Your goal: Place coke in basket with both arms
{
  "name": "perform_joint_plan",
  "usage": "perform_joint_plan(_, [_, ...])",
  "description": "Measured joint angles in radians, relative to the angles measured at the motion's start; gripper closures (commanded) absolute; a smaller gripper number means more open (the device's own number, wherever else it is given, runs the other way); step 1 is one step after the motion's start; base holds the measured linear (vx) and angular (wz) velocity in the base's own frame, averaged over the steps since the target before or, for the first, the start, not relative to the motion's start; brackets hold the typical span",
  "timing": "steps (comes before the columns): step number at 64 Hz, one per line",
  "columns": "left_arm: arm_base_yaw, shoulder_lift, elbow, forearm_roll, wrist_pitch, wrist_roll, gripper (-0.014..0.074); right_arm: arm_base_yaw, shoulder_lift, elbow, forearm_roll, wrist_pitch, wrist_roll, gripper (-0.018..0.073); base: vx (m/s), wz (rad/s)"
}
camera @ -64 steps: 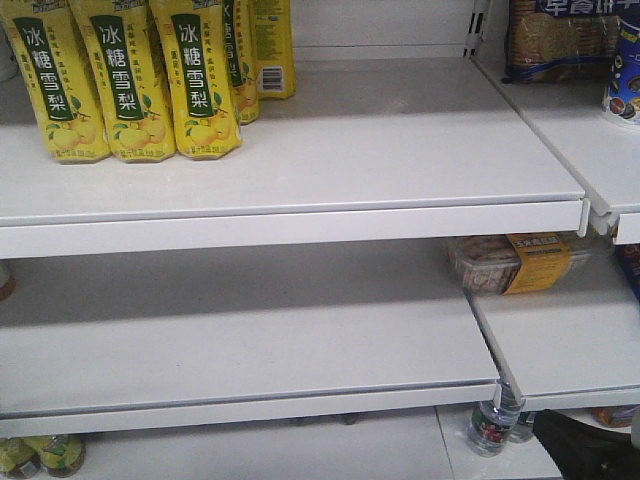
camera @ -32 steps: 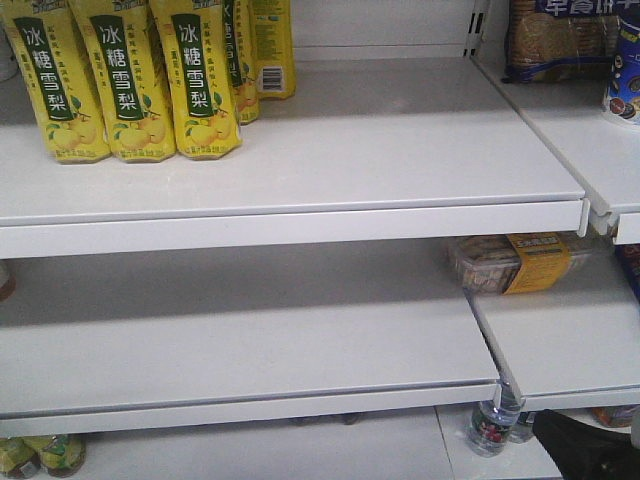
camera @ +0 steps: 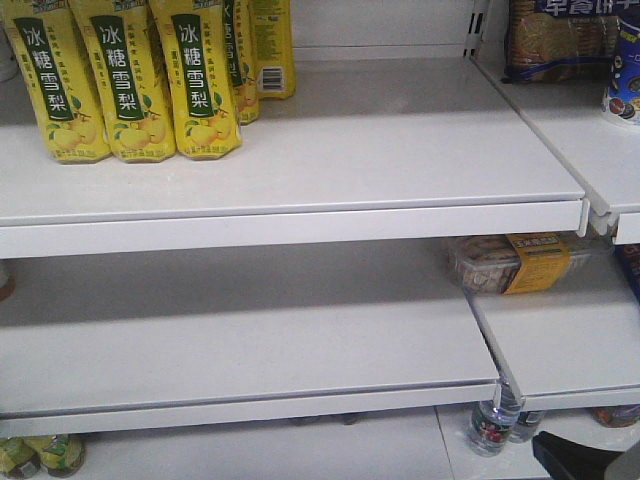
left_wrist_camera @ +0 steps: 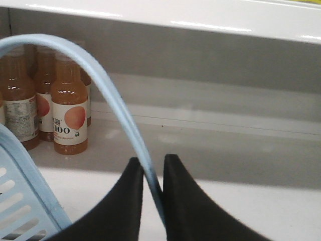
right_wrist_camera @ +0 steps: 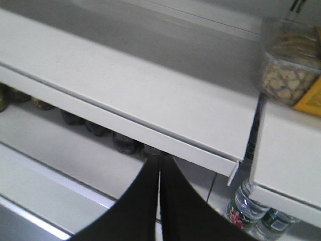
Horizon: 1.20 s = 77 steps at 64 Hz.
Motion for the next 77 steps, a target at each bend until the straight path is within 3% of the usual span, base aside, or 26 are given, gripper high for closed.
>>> perform_joint_plan(3, [0.0, 0.0, 0.0, 0.0, 0.0, 0.0, 0.0603, 0.0, -0.031, 0.024, -0.068, -0.049, 0.163, 0.0564, 0.0, 0.0])
perform_joint_plan(10, [0.0, 0.0, 0.0, 0.0, 0.0, 0.0, 0.0603, 0.0, -0.115, 0.057, -0.251, -0.158, 0.422, 0.0564, 0.0, 0.0])
perform_joint_plan(17, [0.0, 0.0, 0.0, 0.0, 0.0, 0.0, 0.0603, -0.03, -0.197, 0.059, -0.417, -0.193, 0.543, 0.0564, 0.0, 0.0])
perform_joint_plan(32, [0.0, 0.0, 0.0, 0.0, 0.0, 0.0, 0.0603, -0.324, -0.347, 0.059, -0.576, -0.12, 0.688, 0.0564, 0.0, 0.0])
perform_joint_plan(39, [0.0, 0.0, 0.0, 0.0, 0.0, 0.0, 0.0603, -0.396, -0.441, 0.059, -0.686, -0.054, 0.735, 0.0564, 0.0, 0.0])
perform_joint_plan(54, [0.0, 0.0, 0.0, 0.0, 0.0, 0.0, 0.0603, -0.47, -0.532, 0.059, -0.782, 0.103, 0.857, 0.0564, 0.0, 0.0])
perform_joint_plan(77, [0.0, 0.0, 0.0, 0.0, 0.0, 0.0, 0.0603, -0.474, -0.532, 0.059, -0.769, 0.076, 0.879, 0.0564, 0.0, 0.0])
